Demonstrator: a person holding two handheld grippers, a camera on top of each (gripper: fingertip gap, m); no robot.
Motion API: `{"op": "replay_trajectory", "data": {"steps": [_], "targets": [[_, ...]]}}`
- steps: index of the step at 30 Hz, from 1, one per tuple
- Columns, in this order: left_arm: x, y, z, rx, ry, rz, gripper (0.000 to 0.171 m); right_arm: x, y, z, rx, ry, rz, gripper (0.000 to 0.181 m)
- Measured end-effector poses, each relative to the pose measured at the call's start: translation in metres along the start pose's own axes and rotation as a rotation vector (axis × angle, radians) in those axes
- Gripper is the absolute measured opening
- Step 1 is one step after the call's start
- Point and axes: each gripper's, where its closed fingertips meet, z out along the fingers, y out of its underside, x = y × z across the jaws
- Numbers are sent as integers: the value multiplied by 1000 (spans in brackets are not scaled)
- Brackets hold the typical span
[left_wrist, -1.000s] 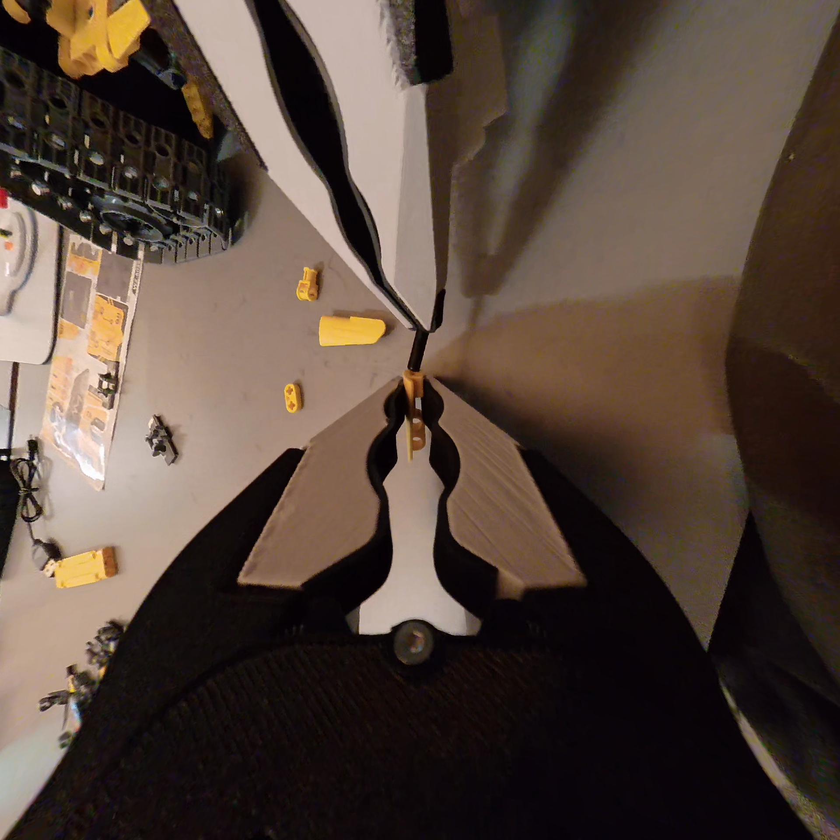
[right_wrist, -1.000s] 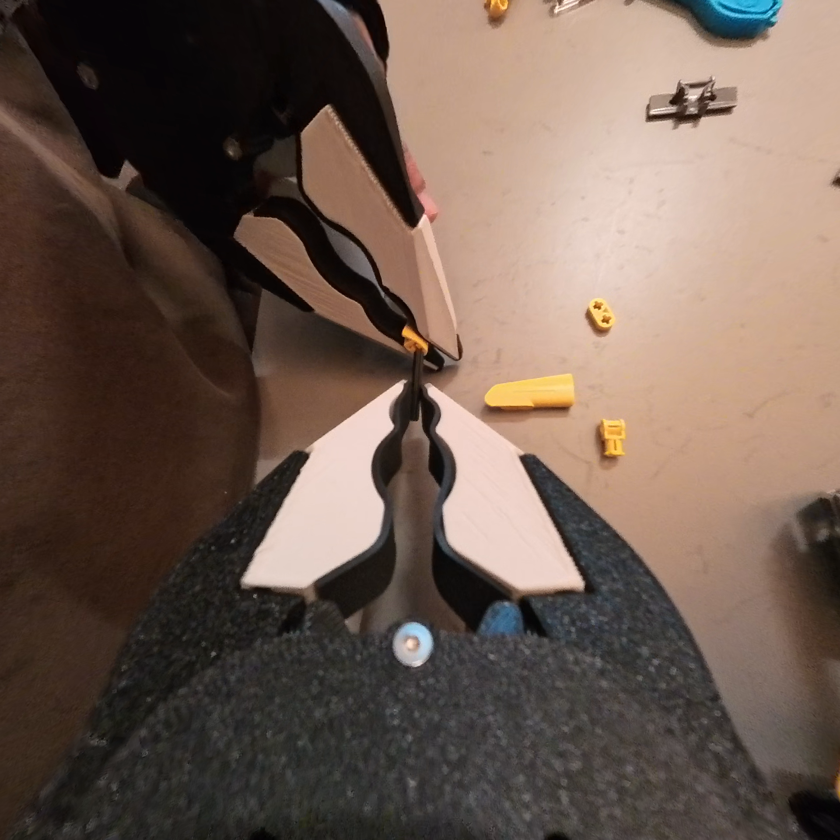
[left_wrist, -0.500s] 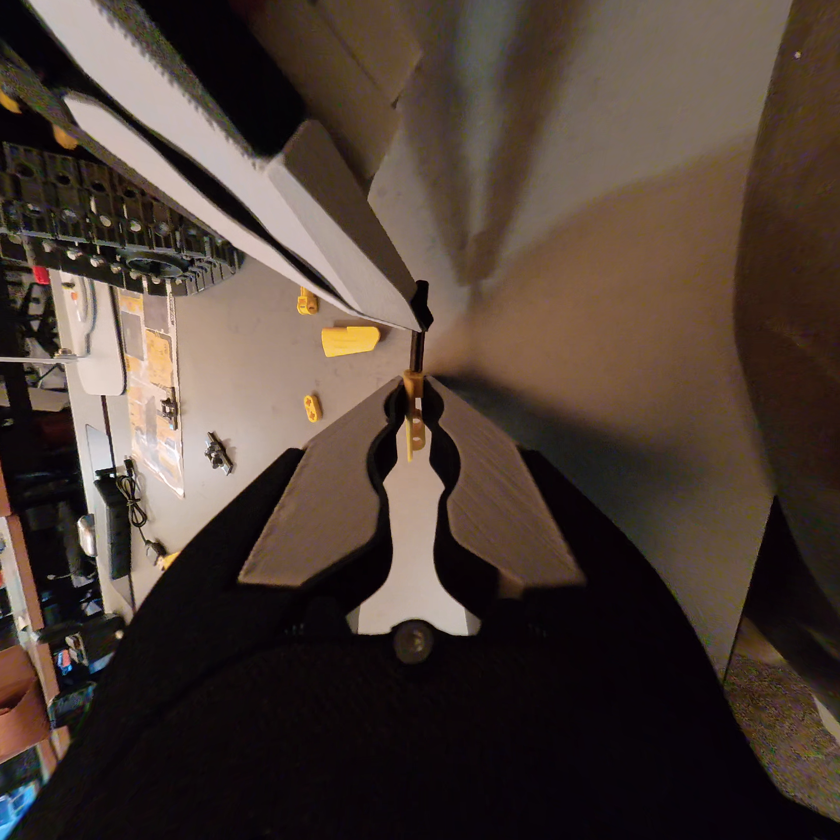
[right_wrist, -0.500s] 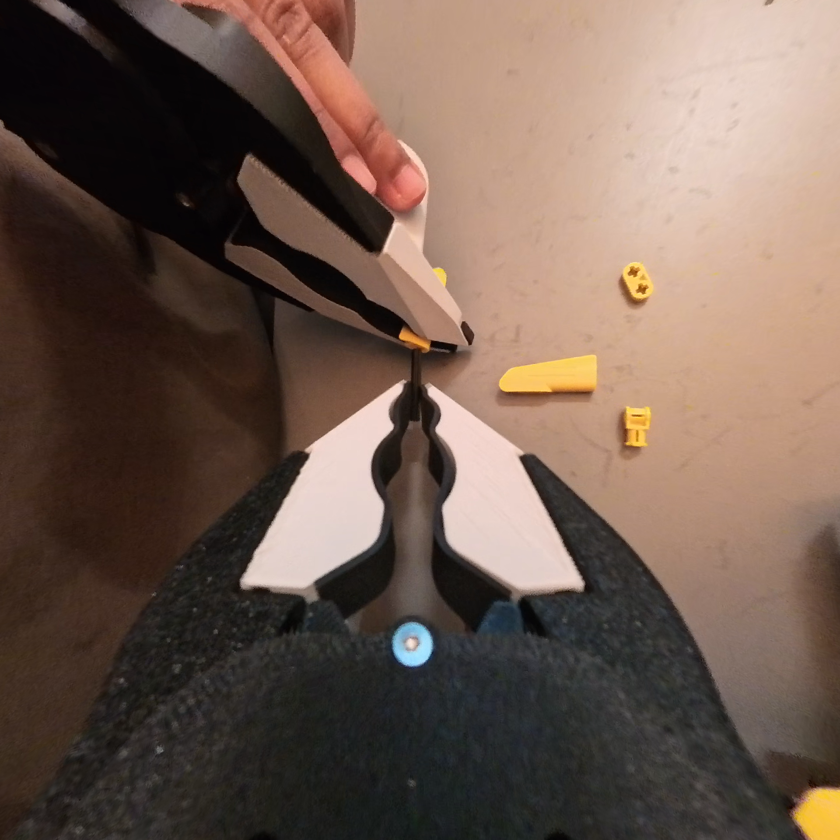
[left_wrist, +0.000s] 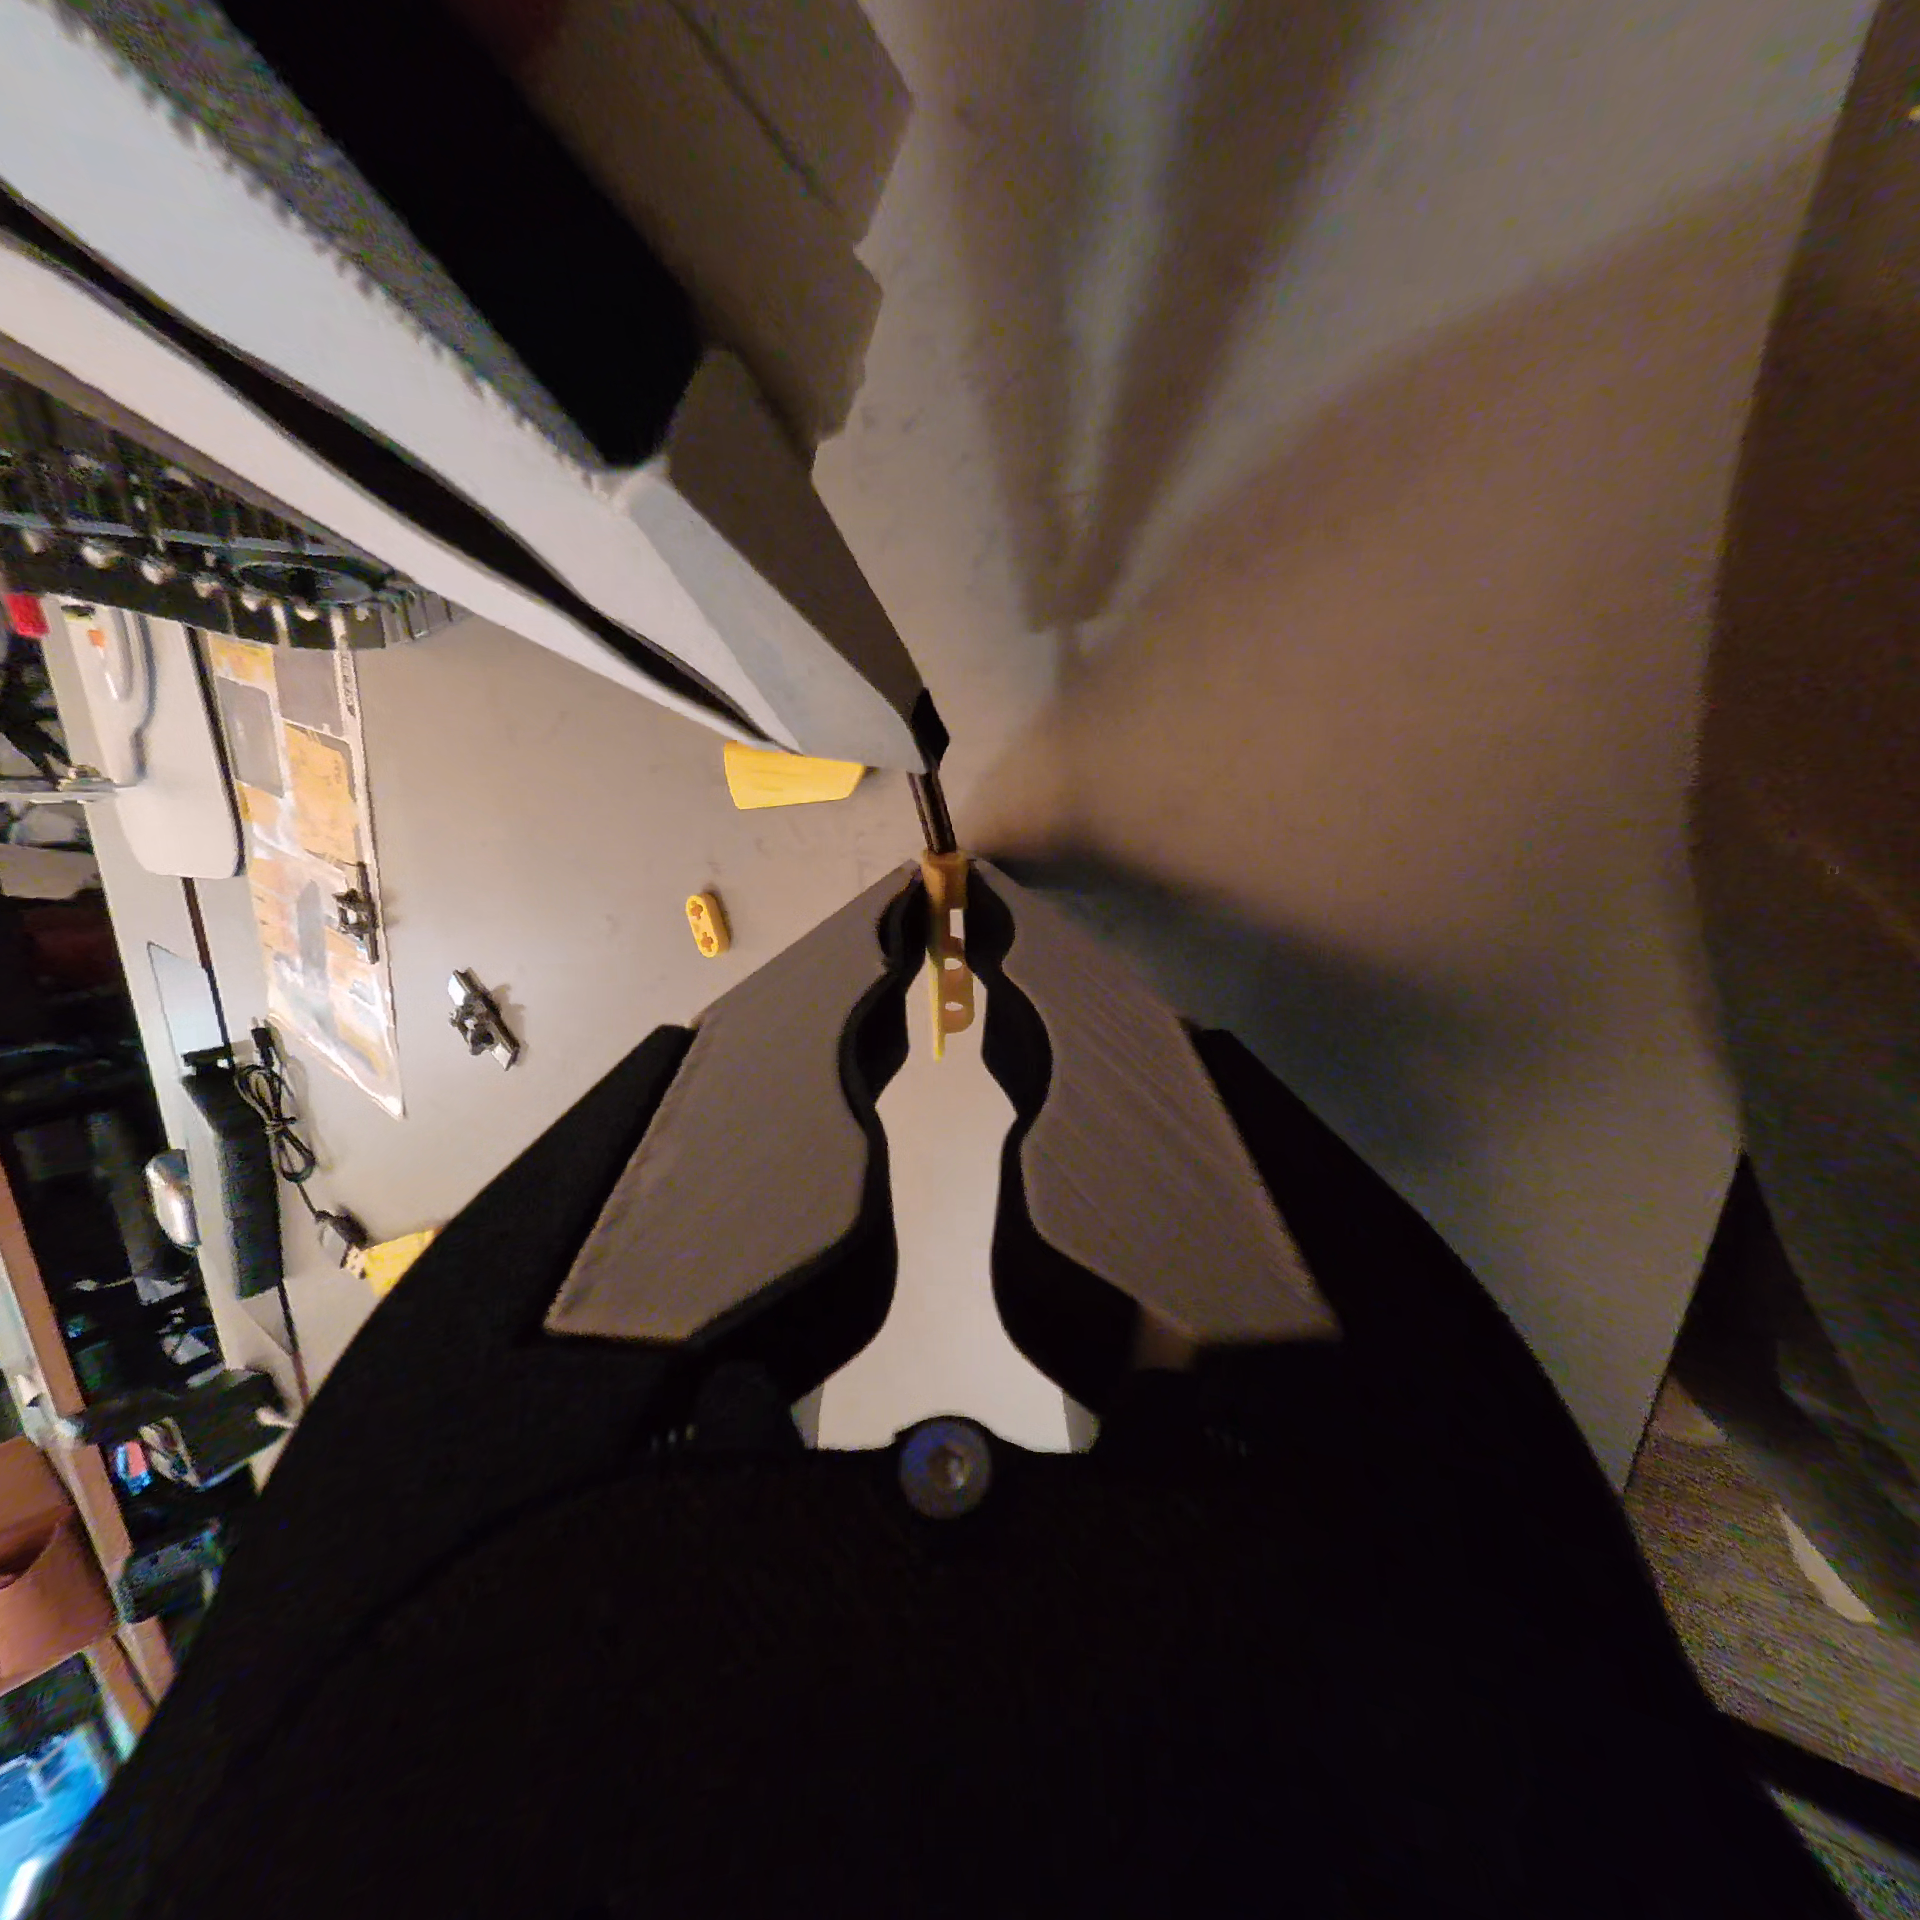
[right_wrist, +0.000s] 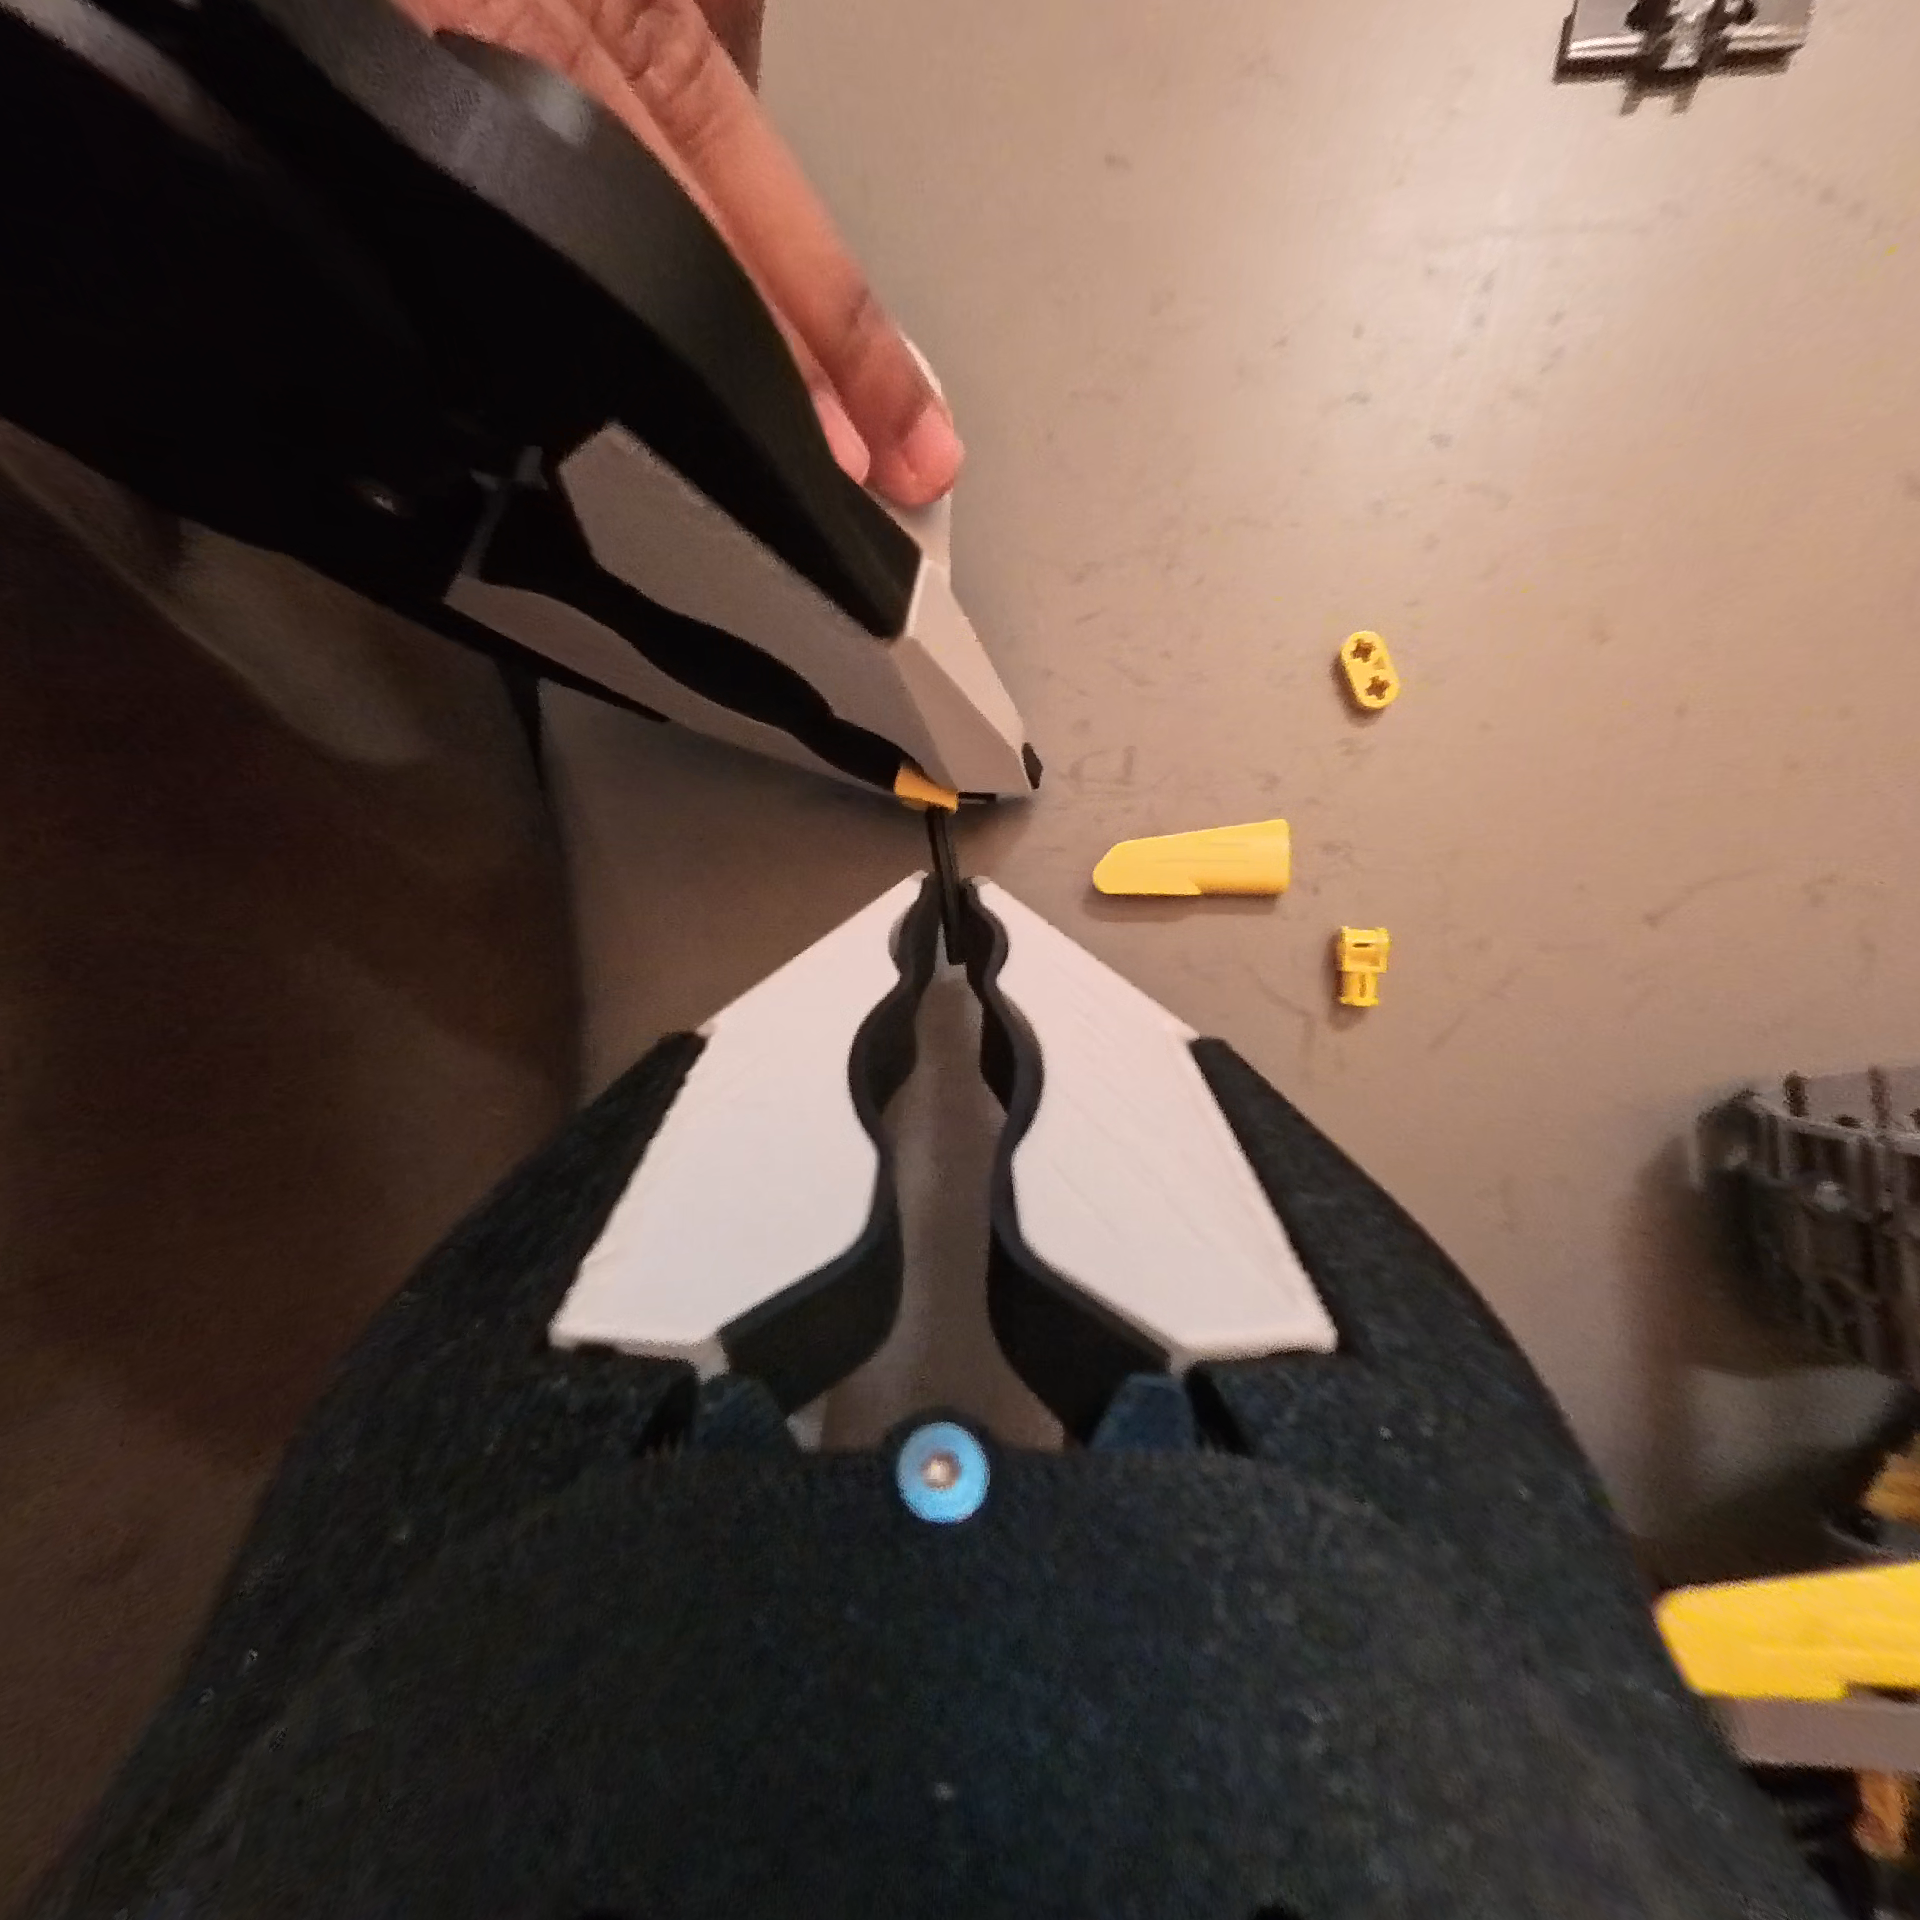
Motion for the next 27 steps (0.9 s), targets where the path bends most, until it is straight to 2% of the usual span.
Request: {"op": "replay_trajectory", "data": {"steps": [5, 11, 27], "targets": [[0, 1, 0, -1, 49, -88, 3, 0, -2, 0, -10, 77, -86, 3], [0, 1, 0, 22, 68, -127, 4, 1, -8, -3, 72, 117, -175, 2], [0, 0, 0, 180, 184, -304, 3, 4, -11, 0, 226, 84, -181, 1]]}}
